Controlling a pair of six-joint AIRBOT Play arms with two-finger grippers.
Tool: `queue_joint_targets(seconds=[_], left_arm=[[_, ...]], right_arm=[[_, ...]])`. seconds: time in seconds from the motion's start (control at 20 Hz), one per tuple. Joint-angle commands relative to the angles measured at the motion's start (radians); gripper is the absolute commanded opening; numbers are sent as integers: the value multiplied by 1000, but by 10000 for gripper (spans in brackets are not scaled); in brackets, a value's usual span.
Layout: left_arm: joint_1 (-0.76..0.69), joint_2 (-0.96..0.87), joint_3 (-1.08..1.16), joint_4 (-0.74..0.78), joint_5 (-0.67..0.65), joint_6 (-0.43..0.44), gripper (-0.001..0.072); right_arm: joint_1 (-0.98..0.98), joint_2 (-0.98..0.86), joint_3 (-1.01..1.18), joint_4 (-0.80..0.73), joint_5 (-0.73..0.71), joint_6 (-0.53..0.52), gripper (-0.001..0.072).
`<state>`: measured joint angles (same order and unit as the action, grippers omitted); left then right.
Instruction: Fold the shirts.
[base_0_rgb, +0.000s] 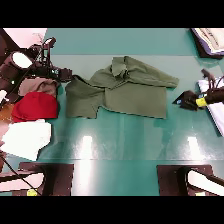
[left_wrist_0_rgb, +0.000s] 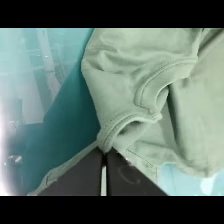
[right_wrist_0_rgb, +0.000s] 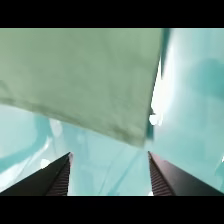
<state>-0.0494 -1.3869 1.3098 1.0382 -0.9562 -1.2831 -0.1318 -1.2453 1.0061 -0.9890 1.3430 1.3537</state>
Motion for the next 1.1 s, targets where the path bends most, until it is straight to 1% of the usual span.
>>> queue_joint_targets(seconds=[0.0, 0.1, 0.2, 0.3, 0.4, 0.5, 0.55, 0.6, 0.65, 0.7, 0.75, 0.85, 0.9, 0.95, 1.0, 1.05], left_arm=[[0, -5, 8, 11, -14, 2, 31], [0, -5, 8, 44, -15, 0, 31], [0, -5, 8, 55, -19, 0, 32], [0, -5, 8, 55, -20, 0, 31], [0, -5, 8, 55, -31, 0, 31], [0, -5, 8, 55, -43, 0, 31], [0, -5, 8, 55, -48, 1, 31], [0, -5, 8, 56, -49, 0, 31], [0, -5, 8, 56, -49, 0, 31], [0, -5, 8, 56, -50, 0, 31], [0, -5, 8, 59, -51, 0, 31], [0, -4, 19, 95, -95, -15, 31], [0, -4, 37, 121, -144, -31, 30], [0, -4, 61, 129, -207, -30, 30], [0, -3, 80, 113, -268, -29, 30], [0, -3, 87, 61, -320, -29, 30]], right_arm=[[-7, -2, -144, 3, -65, -18, 559], [-7, -2, -209, 4, -115, -23, 553], [-7, -14, -256, 58, -153, -52, 549], [-1, -65, -277, 135, -166, -92, 483], [24, -114, -277, 197, -216, -118, 479], [56, -142, -277, 261, -283, -125, 436], [68, -150, -277, 265, -305, -125, 430], [79, -157, -277, 261, -319, -125, 362], [85, -160, -277, 260, -324, -126, 244], [85, -159, -277, 254, -329, -126, 86], [79, -150, -277, 253, -327, -133, 17], [36, -97, -277, 218, -280, -132, 16], [-4, -54, -277, 169, -233, -130, 15], [-57, -4, -277, 114, -174, -117, 15], [-116, 43, -277, 63, -107, -113, 15], [-180, 91, -277, 18, -42, -113, 15]])
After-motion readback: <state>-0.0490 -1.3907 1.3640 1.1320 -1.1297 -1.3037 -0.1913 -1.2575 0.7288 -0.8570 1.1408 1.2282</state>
